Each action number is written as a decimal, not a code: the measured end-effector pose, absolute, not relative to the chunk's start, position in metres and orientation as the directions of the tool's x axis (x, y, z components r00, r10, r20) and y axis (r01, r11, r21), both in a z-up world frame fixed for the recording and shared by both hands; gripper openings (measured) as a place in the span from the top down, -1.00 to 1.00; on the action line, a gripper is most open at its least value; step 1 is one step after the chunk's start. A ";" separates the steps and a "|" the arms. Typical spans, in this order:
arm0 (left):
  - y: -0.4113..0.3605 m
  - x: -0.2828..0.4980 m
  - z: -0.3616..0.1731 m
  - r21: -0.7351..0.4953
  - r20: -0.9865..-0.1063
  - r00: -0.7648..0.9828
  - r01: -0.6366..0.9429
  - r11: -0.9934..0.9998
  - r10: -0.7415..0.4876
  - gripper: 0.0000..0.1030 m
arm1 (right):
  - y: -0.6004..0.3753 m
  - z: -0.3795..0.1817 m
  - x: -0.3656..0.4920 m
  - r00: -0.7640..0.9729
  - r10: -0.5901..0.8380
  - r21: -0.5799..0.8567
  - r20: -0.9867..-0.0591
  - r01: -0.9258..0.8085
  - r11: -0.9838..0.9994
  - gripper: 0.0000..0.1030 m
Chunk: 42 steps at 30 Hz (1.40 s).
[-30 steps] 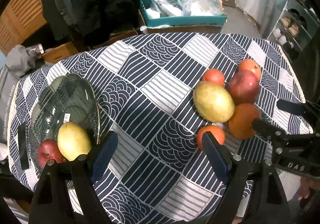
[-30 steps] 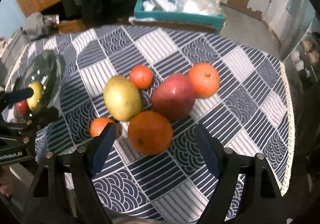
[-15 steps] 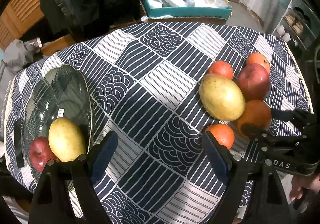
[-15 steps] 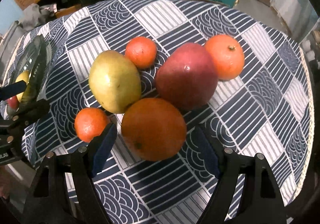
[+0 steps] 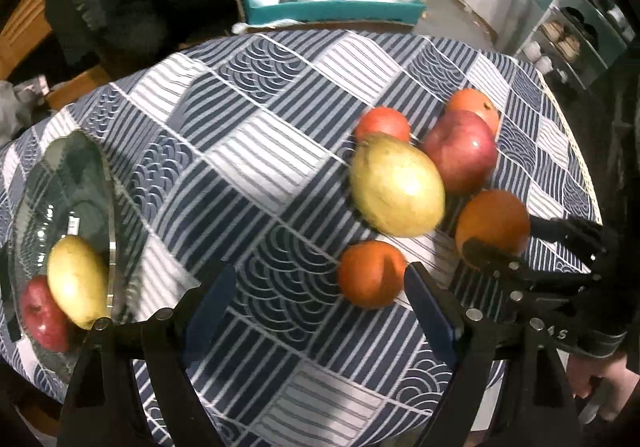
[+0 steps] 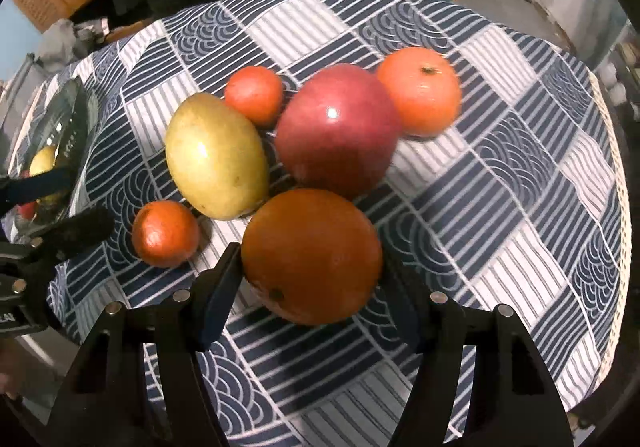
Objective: Organize fruits
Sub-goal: 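Grasp an orange with the left tool while the right tool grasps a large orange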
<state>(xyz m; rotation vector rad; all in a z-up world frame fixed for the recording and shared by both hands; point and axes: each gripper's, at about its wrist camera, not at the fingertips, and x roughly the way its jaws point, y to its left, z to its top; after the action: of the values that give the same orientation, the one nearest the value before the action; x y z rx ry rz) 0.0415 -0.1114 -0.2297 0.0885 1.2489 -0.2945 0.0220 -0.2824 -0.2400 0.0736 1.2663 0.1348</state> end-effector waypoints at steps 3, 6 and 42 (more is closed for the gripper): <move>-0.123 0.040 -0.234 -0.086 -0.947 0.273 0.298 0.951 -0.171 -0.69 | -0.292 -0.235 0.019 0.310 0.129 0.123 -0.942 -0.040 0.992 -0.31; -0.131 0.040 -0.240 -0.073 -0.950 0.265 0.321 0.944 -0.163 -0.69 | -0.302 -0.233 0.018 0.320 0.129 0.130 -0.939 -0.017 0.991 -0.31; -0.146 0.038 -0.228 -0.062 -0.930 0.313 0.381 0.922 -0.192 0.09 | -0.307 -0.194 0.027 0.450 0.098 0.091 -0.888 -0.038 0.995 -0.31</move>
<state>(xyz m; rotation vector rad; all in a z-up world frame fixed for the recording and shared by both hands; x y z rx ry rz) 0.0382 -0.1456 -0.2278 0.1809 1.1953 -0.3806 0.0265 -0.3066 -0.1942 0.0603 1.1008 0.0841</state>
